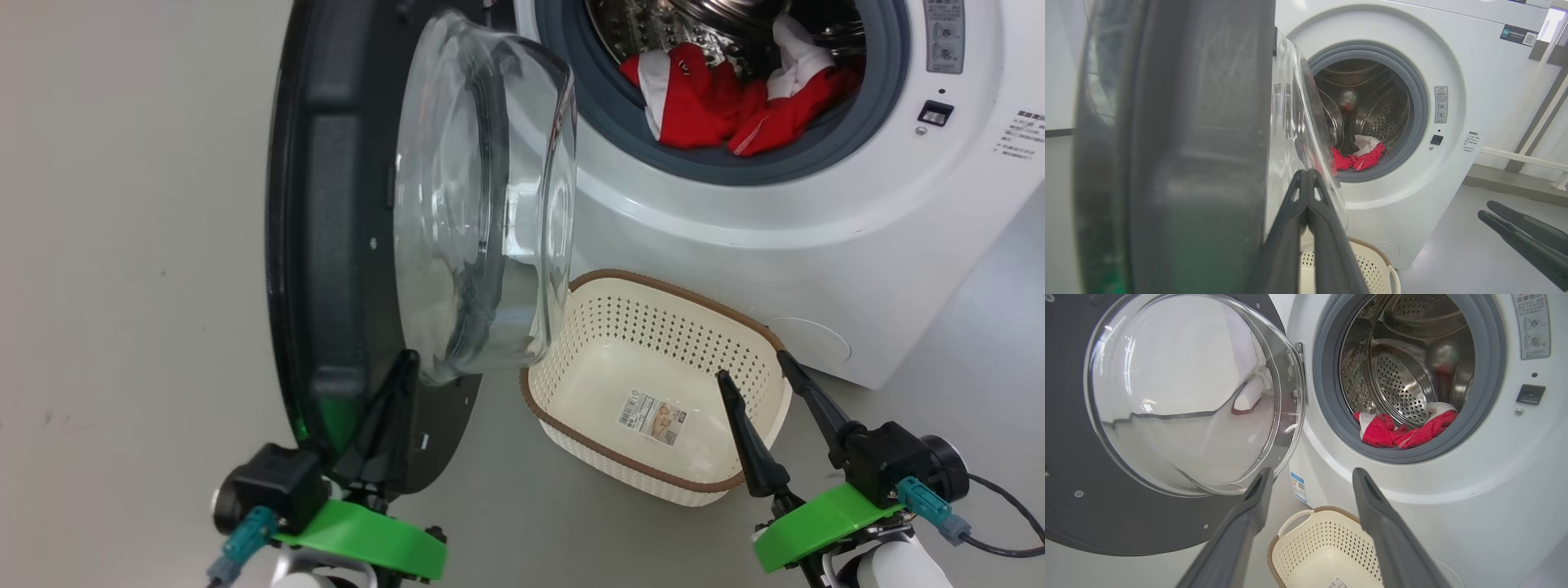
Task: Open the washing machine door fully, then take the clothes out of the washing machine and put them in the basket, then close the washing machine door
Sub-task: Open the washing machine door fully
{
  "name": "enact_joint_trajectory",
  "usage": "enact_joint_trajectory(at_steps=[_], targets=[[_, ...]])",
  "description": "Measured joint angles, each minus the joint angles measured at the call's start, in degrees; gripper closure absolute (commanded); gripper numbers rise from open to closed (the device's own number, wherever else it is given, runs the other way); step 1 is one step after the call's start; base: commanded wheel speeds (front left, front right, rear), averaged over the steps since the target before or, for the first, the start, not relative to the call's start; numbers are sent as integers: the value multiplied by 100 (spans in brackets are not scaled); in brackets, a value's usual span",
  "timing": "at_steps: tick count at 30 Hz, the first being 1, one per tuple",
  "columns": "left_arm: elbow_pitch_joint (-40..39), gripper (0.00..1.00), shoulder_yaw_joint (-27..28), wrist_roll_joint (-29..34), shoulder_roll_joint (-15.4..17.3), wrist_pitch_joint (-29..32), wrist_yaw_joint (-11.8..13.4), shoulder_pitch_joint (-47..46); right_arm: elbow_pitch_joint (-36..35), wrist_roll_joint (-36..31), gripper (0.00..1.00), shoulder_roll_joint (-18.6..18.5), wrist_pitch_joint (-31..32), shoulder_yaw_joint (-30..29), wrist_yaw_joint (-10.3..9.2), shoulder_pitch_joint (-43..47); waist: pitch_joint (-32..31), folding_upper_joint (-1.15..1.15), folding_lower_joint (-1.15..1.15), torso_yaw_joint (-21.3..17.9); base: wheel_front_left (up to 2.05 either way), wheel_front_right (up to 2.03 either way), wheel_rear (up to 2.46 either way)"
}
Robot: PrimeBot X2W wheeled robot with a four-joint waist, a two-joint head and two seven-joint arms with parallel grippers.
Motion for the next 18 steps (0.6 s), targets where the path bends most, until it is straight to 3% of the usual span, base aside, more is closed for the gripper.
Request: enact_joint_trajectory(at_steps=[18], targets=[[254,100,746,-405,300,37,421,-1,41,-40,0,-1,0,18,0,-21,45,0,0,227,0,0,0]])
